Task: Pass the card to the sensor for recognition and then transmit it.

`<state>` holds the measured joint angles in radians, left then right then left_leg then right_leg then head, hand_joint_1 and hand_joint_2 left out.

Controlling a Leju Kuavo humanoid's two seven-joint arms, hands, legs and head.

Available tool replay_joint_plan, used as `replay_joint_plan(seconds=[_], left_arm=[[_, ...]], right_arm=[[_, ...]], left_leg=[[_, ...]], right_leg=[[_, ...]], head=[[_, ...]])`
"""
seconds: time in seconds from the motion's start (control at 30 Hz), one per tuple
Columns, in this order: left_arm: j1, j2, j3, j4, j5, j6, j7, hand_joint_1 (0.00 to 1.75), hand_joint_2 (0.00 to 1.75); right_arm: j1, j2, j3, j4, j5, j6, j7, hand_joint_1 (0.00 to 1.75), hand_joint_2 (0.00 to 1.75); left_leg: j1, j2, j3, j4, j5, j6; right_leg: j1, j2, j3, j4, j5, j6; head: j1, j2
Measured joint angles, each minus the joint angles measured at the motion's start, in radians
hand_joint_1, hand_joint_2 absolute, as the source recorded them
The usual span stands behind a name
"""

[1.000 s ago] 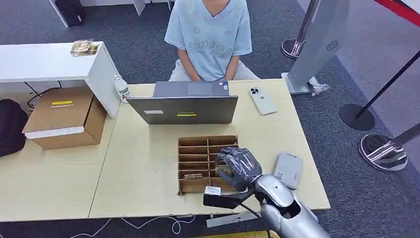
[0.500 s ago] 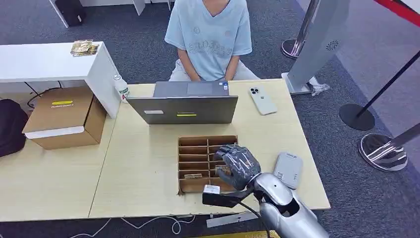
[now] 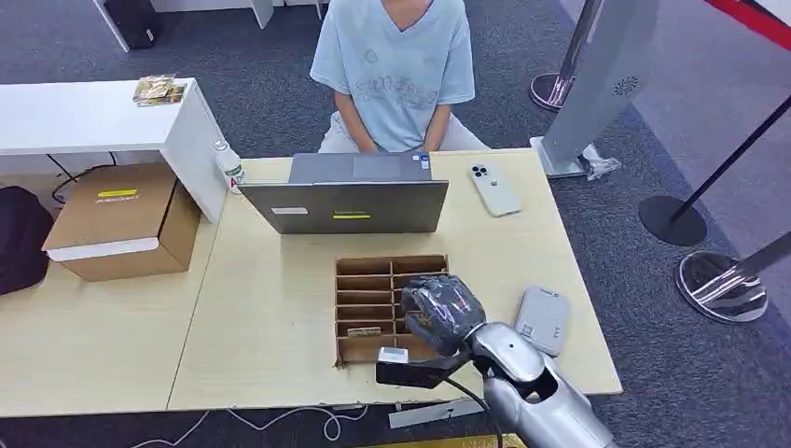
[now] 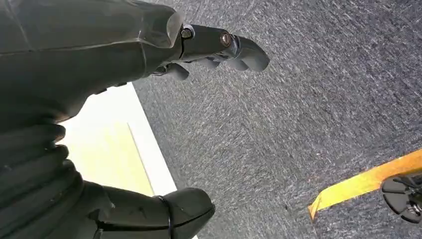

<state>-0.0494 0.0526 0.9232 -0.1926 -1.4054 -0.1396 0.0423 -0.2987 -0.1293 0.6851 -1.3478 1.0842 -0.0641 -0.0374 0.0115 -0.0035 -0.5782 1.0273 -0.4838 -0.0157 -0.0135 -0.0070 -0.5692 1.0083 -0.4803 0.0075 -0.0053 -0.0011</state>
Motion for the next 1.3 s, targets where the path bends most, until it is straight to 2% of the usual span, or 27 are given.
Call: replay_joint_plan(seconds=[0.1,0.27,0.4,0.5,0.63,0.67,0.7,0.73,0.8,0.83,1.03,1.3], left_arm=[[0.0,0.0,0.0,0.0,0.0,-0.002,0.0,0.0,1.75],[0.0,0.0,0.0,0.0,0.0,-0.003,0.0,0.0,1.75],[0.0,0.0,0.0,0.0,-0.001,-0.003,-0.001,0.0,1.75],[0.0,0.0,0.0,0.0,-0.001,-0.003,-0.001,0.0,1.75],[0.0,0.0,0.0,0.0,-0.004,-0.004,-0.001,0.0,1.75],[0.0,0.0,0.0,0.0,-0.004,-0.004,-0.001,0.0,1.75],[0.0,0.0,0.0,0.0,-0.004,-0.004,-0.002,0.0,1.75],[0.0,0.0,0.0,0.0,-0.006,-0.004,-0.002,0.0,1.75],[0.0,0.0,0.0,0.0,-0.007,-0.004,-0.003,0.0,1.75],[0.0,0.0,0.0,0.0,-0.007,-0.004,-0.003,0.0,1.75],[0.0,0.001,0.0,0.0,-0.01,-0.004,-0.006,0.0,1.75],[0.0,0.001,0.0,0.0,-0.016,0.002,-0.01,0.0,1.75]], right_arm=[[-0.006,0.001,0.002,0.006,0.0,0.002,0.0,1.12,1.75],[-0.011,0.002,0.003,0.013,0.0,0.002,0.0,1.13,1.75],[-0.011,0.002,0.004,0.015,0.0,0.002,0.0,1.05,1.75],[-0.011,0.002,0.004,0.015,0.0,0.002,0.0,1.05,1.75],[-0.01,0.002,0.004,0.015,0.0,0.002,0.0,1.15,1.75],[-0.01,0.002,0.004,0.015,0.0,0.003,0.0,1.15,1.75],[-0.01,0.002,0.004,0.015,0.0,0.003,0.0,1.08,1.75],[-0.01,0.002,0.004,0.015,0.0,0.003,0.0,1.12,1.75],[-0.01,0.002,0.004,0.015,0.0,0.003,0.0,1.08,1.75],[-0.01,0.002,0.004,0.015,0.0,0.003,0.001,1.13,1.75],[-0.008,0.002,0.004,0.015,0.0,0.003,0.008,1.03,1.75],[-0.008,0.002,0.003,0.023,0.0,0.006,0.01,1.08,1.75]], left_leg=[[0.0,0.0,0.0,0.0,0.0,0.0],[0.0,0.0,0.0,0.0,0.0,0.0],[0.0,0.0,0.0,0.0,0.0,0.0],[0.0,0.0,0.0,0.0,0.0,0.0],[0.0,0.0,0.0,0.0,0.0,0.0],[0.0,0.0,0.0,0.0,0.0,0.0],[0.0,0.0,0.0,0.0,0.0,0.0],[0.0,0.0,0.0,0.0,0.0,0.0],[0.0,0.0,0.0,0.0,0.0,0.0],[0.0,0.0,0.0,0.0,0.0,0.0],[0.0,0.0,0.0,0.0,0.0,0.0],[0.0,0.0,0.0,0.0,0.0,0.0]], right_leg=[[0.0,0.0,0.0,0.0,0.0,0.0],[0.0,0.0,0.0,0.0,0.0,0.0],[0.0,0.0,0.0,0.0,0.0,0.0],[0.0,0.0,0.0,0.0,0.0,0.0],[0.0,0.0,0.0,0.0,0.0,0.0],[0.0,0.0,0.0,0.0,0.0,0.0],[0.0,0.0,0.0,0.0,0.0,0.0],[0.0,0.0,0.0,0.0,0.0,0.0],[0.0,0.0,0.0,0.0,0.0,0.0],[0.0,0.0,0.0,0.0,0.0,0.0],[0.0,0.0,0.0,0.0,0.0,0.0],[0.0,0.0,0.0,0.0,0.0,0.0]], head=[[0.0,0.0],[0.0,0.0],[0.0,0.0],[0.0,0.0],[0.0,0.0],[0.0,0.0],[0.0,0.0],[0.0,0.0],[0.0,0.0],[0.0,0.0],[0.0,0.0],[0.0,0.0]])
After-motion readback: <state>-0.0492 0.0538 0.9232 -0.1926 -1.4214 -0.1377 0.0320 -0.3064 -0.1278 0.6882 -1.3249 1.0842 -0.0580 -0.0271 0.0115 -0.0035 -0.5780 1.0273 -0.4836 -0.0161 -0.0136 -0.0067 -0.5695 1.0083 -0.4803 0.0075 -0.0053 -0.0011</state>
